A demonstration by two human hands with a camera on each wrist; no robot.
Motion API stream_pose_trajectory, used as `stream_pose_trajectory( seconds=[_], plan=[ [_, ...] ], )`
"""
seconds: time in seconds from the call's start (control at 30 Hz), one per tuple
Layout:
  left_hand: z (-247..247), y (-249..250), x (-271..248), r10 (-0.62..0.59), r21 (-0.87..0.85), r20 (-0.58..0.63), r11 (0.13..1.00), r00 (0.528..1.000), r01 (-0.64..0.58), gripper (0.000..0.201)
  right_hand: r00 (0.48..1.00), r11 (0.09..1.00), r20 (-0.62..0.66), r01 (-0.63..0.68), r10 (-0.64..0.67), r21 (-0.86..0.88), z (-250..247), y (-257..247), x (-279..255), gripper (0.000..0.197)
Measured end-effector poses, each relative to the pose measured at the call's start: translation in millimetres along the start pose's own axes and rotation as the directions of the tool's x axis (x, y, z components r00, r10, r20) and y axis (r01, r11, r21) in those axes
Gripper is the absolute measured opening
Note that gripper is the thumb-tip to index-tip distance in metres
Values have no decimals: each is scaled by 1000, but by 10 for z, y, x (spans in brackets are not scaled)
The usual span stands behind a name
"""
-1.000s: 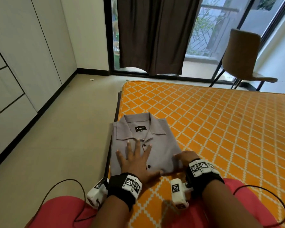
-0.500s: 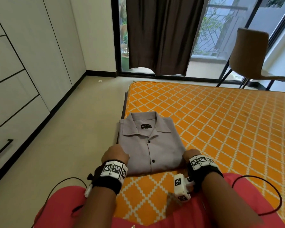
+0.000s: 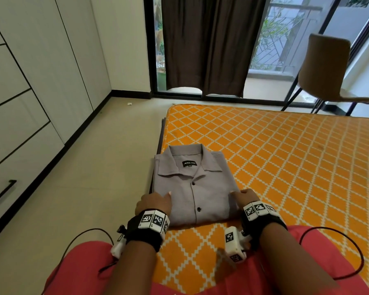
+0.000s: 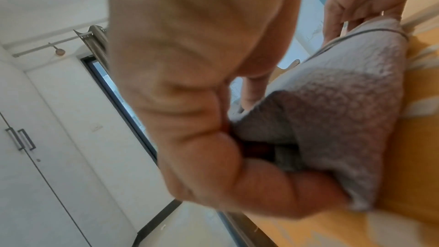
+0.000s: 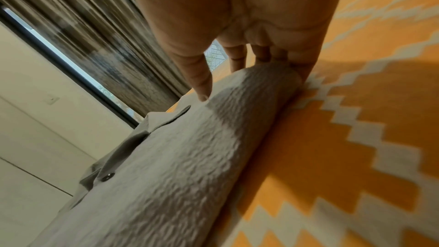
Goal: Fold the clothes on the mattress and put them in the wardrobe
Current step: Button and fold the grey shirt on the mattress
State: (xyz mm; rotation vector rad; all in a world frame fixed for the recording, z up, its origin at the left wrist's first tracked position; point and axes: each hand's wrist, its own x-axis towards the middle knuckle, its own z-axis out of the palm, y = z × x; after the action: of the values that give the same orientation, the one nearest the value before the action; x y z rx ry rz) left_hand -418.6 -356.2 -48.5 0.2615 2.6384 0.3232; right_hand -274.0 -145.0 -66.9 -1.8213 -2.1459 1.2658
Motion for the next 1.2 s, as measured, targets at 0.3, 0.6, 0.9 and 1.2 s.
stream_pose_trajectory(
  seconds=[0.3,0.6,0.9,1.2],
  plan=[
    [34,-9,61,-109,-280,13,954,994,108,80,993,980,102,43,-64,196,-65,-78,-52,74],
    [-50,-50,198,29,-571,78,821,997,21,60,927,945,204,286,-315,162,15,-220,-81,81],
    [-35,-79,388,355,-754,21,620,935,-219,92,883,938,315,333,-347,99,92,-370,81,72],
    [149,51,371,479,-426,-109,769,871,-477,67,833,863,299,502,-465,-57,183,-453,-21,67]
  ],
)
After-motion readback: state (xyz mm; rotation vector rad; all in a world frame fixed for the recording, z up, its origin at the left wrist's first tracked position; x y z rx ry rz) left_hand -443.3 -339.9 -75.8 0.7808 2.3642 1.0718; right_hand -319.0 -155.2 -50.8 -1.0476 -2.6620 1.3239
